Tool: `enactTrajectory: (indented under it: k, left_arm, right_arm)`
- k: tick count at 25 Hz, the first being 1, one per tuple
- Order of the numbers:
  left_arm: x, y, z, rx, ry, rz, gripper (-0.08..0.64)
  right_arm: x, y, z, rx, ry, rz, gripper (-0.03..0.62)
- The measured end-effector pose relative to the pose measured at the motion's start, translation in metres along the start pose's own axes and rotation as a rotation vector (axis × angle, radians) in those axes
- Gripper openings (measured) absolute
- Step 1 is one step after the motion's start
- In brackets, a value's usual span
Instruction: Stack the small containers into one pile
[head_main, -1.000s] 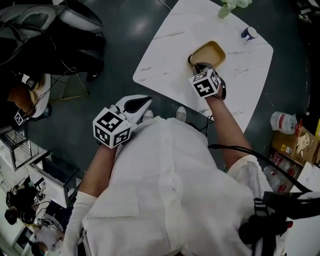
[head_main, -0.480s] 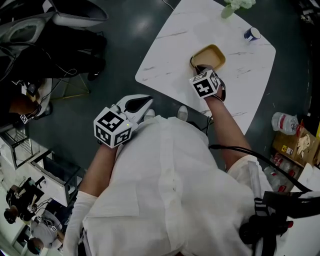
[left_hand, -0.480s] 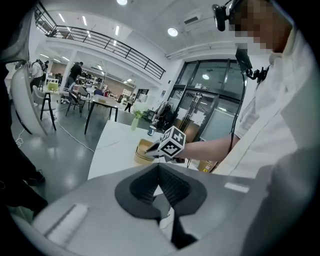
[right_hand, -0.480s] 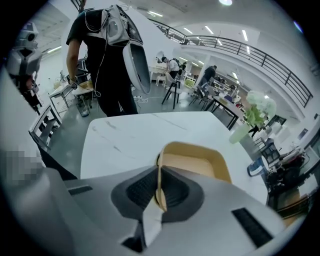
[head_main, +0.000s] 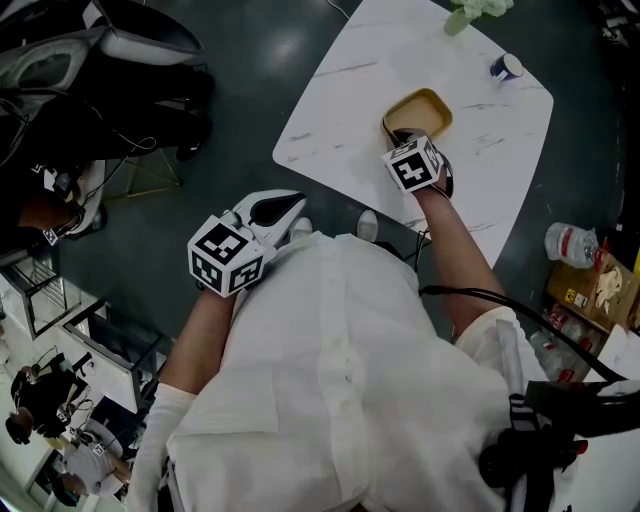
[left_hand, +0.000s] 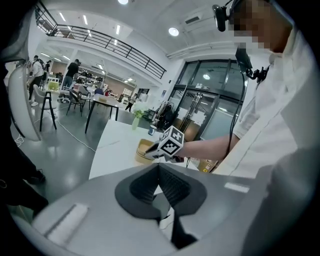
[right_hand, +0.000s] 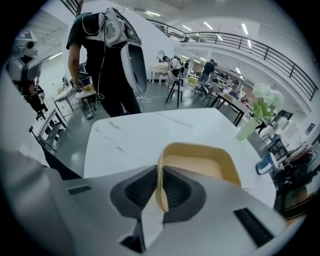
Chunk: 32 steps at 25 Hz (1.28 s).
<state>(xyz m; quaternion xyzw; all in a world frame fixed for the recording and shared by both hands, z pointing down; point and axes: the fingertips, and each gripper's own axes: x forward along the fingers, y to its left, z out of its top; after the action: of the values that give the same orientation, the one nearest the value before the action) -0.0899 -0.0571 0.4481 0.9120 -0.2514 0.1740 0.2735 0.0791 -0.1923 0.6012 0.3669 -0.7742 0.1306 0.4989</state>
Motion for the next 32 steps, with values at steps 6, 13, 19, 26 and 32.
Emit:
enactTrajectory:
  k: [6,13,19,26,32]
  left_arm:
    - [-0.007,-0.002,-0.001,0.002,-0.004,0.006,0.006]
    - [-0.011,-0.001,-0.001,0.007,-0.004,0.000,0.006]
    - [-0.012,-0.001,-0.001,0.022,0.000,-0.017,0.006]
    - [-0.017,-0.004,-0.001,0.052,0.012,-0.057,0.006]
    - [-0.014,-0.009,-0.002,0.081,0.031,-0.115,0.006]
  right_arm:
    - [-0.002,0.006,0.002,0.007,-0.014,0.029,0.067]
    - [-0.007,0.006,0.005,0.018,-0.033,0.020,0.067]
    - [-0.017,0.005,0.005,0.039,-0.060,0.000,0.067]
    - [-0.045,0.010,0.005,0.118,-0.126,-0.041,0.054]
    - [-0.073,0.029,-0.004,0.185,-0.176,-0.042,0.009]
